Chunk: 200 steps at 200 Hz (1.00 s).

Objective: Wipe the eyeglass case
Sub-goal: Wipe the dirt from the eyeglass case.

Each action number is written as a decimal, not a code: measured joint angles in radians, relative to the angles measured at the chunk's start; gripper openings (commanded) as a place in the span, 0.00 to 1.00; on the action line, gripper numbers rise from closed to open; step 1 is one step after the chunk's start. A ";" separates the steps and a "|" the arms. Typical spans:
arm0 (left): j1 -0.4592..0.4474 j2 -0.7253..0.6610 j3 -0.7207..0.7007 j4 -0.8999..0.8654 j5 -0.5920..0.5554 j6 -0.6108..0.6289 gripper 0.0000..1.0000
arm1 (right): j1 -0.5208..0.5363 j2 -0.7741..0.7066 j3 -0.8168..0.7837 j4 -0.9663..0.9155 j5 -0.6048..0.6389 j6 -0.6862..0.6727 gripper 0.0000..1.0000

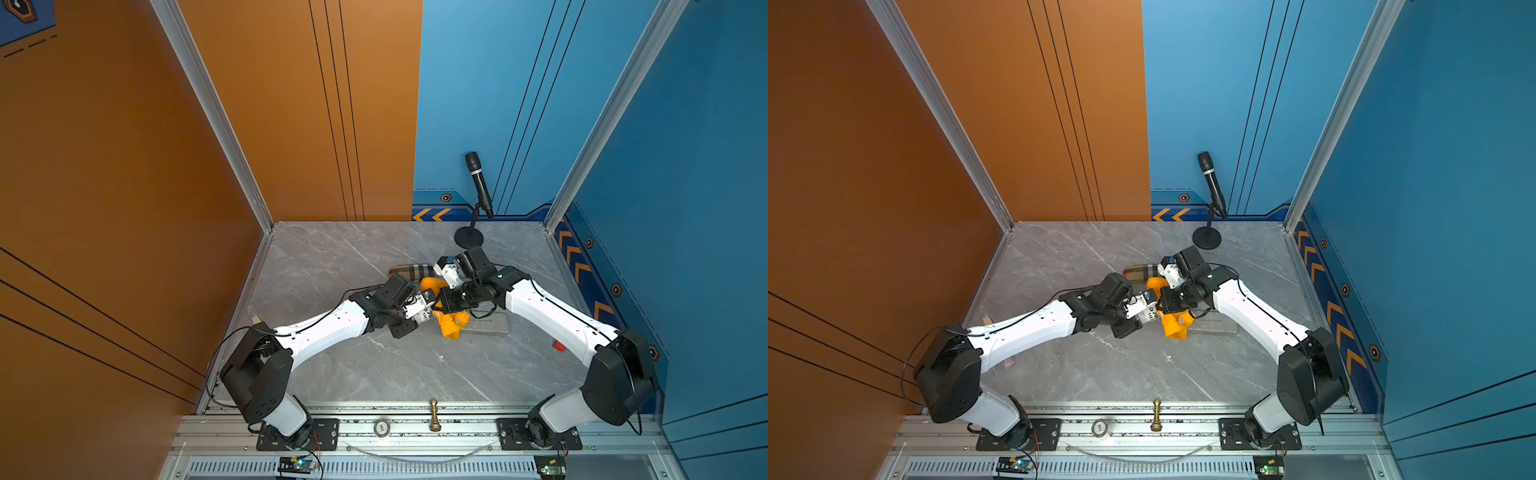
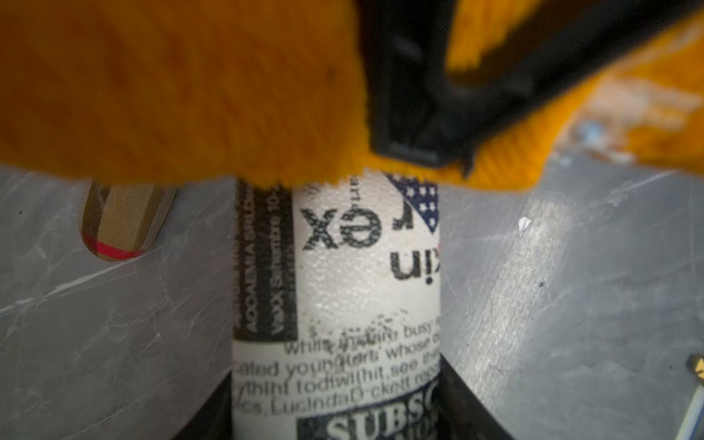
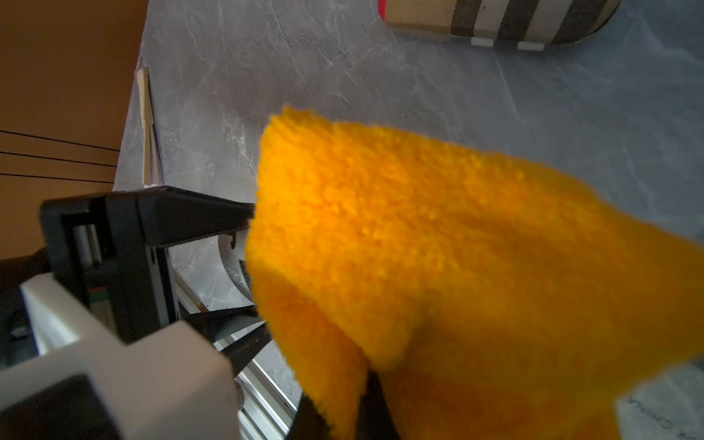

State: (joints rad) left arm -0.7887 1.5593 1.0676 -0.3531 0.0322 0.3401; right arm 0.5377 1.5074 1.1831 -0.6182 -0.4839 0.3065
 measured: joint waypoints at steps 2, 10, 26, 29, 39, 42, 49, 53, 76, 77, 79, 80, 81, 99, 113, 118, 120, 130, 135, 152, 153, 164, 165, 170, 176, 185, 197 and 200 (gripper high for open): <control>-0.001 0.000 -0.003 0.011 -0.001 -0.004 0.40 | 0.000 -0.002 -0.006 0.006 -0.009 0.005 0.00; -0.003 0.000 -0.015 0.049 -0.004 -0.019 0.40 | 0.000 -0.009 -0.029 0.033 -0.038 0.021 0.00; -0.004 -0.005 -0.061 0.137 -0.007 -0.049 0.39 | -0.006 -0.019 -0.083 0.101 -0.103 0.068 0.00; -0.004 -0.006 -0.069 0.150 -0.007 -0.053 0.40 | -0.006 -0.019 -0.092 0.115 -0.118 0.078 0.00; -0.007 -0.006 -0.095 0.193 -0.007 -0.070 0.39 | -0.008 -0.019 -0.122 0.161 -0.158 0.108 0.00; -0.009 -0.006 -0.101 0.204 -0.008 -0.073 0.39 | -0.009 -0.019 -0.131 0.172 -0.171 0.117 0.00; -0.013 -0.006 -0.113 0.227 -0.011 -0.079 0.40 | -0.013 -0.019 -0.146 0.194 -0.193 0.134 0.00; -0.017 -0.007 -0.119 0.238 -0.013 -0.085 0.40 | -0.015 -0.019 -0.152 0.201 -0.203 0.141 0.00; -0.034 -0.018 -0.140 0.282 -0.034 -0.095 0.40 | -0.063 -0.027 -0.161 0.209 -0.251 0.152 0.00; -0.035 -0.019 -0.140 0.283 -0.034 -0.096 0.40 | -0.064 -0.027 -0.161 0.209 -0.252 0.151 0.00; -0.035 -0.021 -0.141 0.284 -0.035 -0.096 0.40 | -0.071 -0.030 -0.161 0.208 -0.254 0.151 0.00; -0.036 -0.022 -0.142 0.286 -0.035 -0.096 0.40 | -0.074 -0.031 -0.161 0.207 -0.254 0.150 0.00; -0.037 -0.023 -0.143 0.287 -0.036 -0.096 0.40 | -0.077 -0.032 -0.161 0.206 -0.254 0.149 0.00; -0.042 -0.051 -0.156 0.297 -0.043 -0.098 0.40 | -0.132 -0.053 -0.138 0.159 -0.245 0.126 0.00; -0.044 -0.077 -0.167 0.299 -0.048 -0.098 0.40 | -0.146 -0.056 -0.106 0.127 -0.222 0.108 0.00; -0.044 -0.086 -0.169 0.299 -0.049 -0.098 0.40 | -0.143 -0.056 -0.095 0.117 -0.213 0.102 0.00; -0.044 -0.089 -0.169 0.300 -0.049 -0.098 0.40 | -0.141 -0.055 -0.092 0.116 -0.212 0.101 0.00; -0.044 -0.100 -0.170 0.300 -0.052 -0.098 0.40 | -0.118 -0.055 -0.081 0.114 -0.208 0.101 0.00; -0.044 -0.103 -0.170 0.300 -0.052 -0.098 0.40 | -0.104 -0.054 -0.080 0.121 -0.217 0.106 0.00; -0.045 -0.106 -0.170 0.305 -0.052 -0.099 0.40 | -0.053 -0.044 -0.086 0.177 -0.263 0.142 0.00; -0.045 -0.106 -0.170 0.305 -0.052 -0.099 0.40 | -0.051 -0.044 -0.087 0.179 -0.265 0.143 0.00; -0.047 -0.109 -0.170 0.305 -0.052 -0.099 0.40 | -0.039 -0.036 -0.093 0.208 -0.296 0.165 0.00; -0.047 -0.110 -0.170 0.305 -0.052 -0.099 0.40 | -0.039 -0.035 -0.093 0.209 -0.298 0.166 0.00; -0.049 -0.113 -0.171 0.305 -0.052 -0.099 0.40 | -0.046 -0.035 -0.094 0.210 -0.307 0.167 0.00; -0.051 -0.116 -0.171 0.305 -0.052 -0.099 0.40 | -0.063 -0.035 -0.094 0.208 -0.322 0.167 0.00; -0.053 -0.121 -0.172 0.305 -0.052 -0.099 0.41 | -0.100 -0.035 -0.090 0.196 -0.335 0.164 0.00; -0.055 -0.132 -0.178 0.304 -0.052 -0.099 0.41 | -0.160 -0.035 -0.068 0.150 -0.325 0.140 0.00; -0.056 -0.136 -0.181 0.302 -0.052 -0.099 0.41 | -0.175 -0.035 -0.060 0.135 -0.317 0.132 0.00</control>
State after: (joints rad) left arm -0.8448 1.4235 0.8867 -0.0509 -0.0196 0.2413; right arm 0.3622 1.4723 1.1229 -0.4835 -0.8005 0.4381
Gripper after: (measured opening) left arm 0.605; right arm 0.069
